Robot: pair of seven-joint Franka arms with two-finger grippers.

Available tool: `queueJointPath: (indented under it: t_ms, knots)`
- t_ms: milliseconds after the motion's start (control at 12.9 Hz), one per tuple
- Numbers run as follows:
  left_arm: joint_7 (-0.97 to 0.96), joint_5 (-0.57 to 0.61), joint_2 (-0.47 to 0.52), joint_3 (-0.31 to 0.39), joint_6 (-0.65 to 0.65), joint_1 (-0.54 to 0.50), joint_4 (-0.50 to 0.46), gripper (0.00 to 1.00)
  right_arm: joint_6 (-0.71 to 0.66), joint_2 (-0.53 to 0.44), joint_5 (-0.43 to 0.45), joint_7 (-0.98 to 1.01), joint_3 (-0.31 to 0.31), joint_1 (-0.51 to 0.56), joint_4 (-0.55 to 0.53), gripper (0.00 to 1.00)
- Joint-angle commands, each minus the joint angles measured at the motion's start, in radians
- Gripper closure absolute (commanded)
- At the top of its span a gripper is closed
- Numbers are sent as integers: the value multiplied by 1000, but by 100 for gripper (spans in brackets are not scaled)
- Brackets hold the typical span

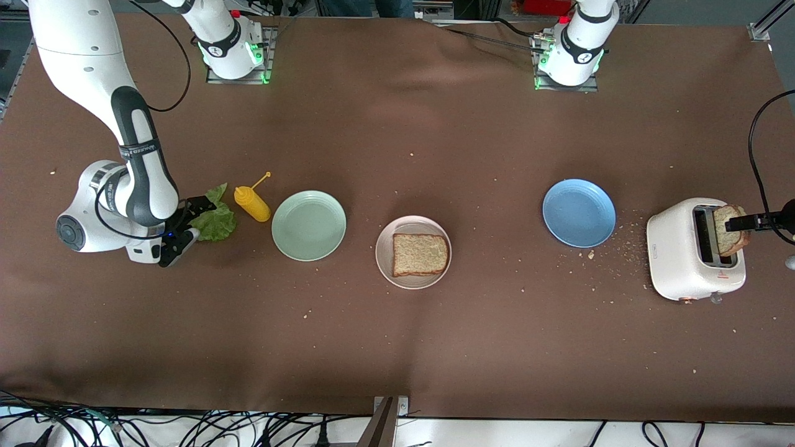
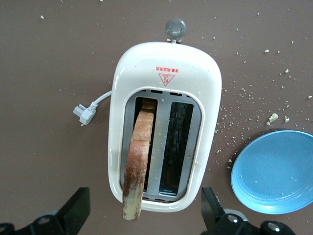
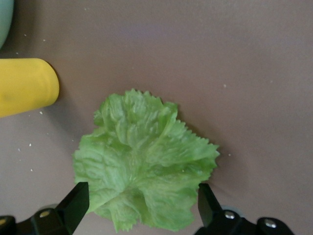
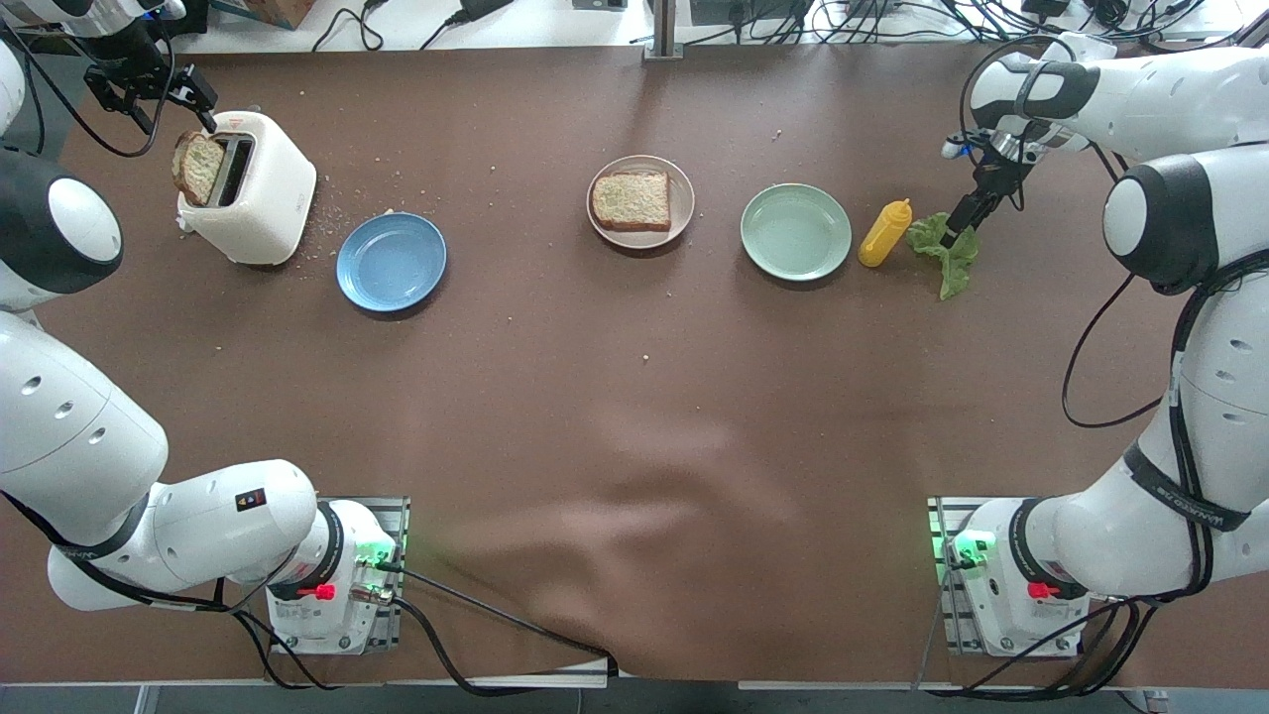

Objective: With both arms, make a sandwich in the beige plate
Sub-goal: 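Grasp the lettuce leaf with the right gripper while the left gripper grasps bread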

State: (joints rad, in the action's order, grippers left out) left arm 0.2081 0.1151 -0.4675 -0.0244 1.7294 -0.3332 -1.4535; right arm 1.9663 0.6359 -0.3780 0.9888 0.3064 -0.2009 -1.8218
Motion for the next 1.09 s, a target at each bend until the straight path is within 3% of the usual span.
queueJointPath:
  t_ms: [0, 78, 155, 233, 388, 620, 775, 1008]
  knots:
    - [20, 21, -23, -9, 28, -9, -7, 15, 22, -36, 19, -64, 11, -17, -59, 21]
    - [20, 23, -36, -9, 32, -7, -7, 28, 20, -35, 19, -67, 11, -17, -59, 46]
    - [20, 25, -46, -9, 32, -7, -7, 62, 17, -33, 21, -67, 11, -17, -57, 77]
    - [28, 26, -48, -9, 32, -7, -7, 99, 14, -33, 22, -68, 11, -17, -57, 100]
    - [77, 28, -48, -6, 25, -7, 2, 100, 13, -33, 37, -70, 11, -17, -50, 100]
    - [80, 136, -40, -12, 24, 6, 21, 100, -77, -38, 68, -91, 20, -17, 30, 100]
    - [80, 138, -40, -15, -20, 9, 71, 100, -180, -36, 132, -152, 17, -18, 125, 100]
    - [152, 133, -39, -28, -131, 32, 204, 100, -340, -33, 139, -180, 19, -23, 263, 100]
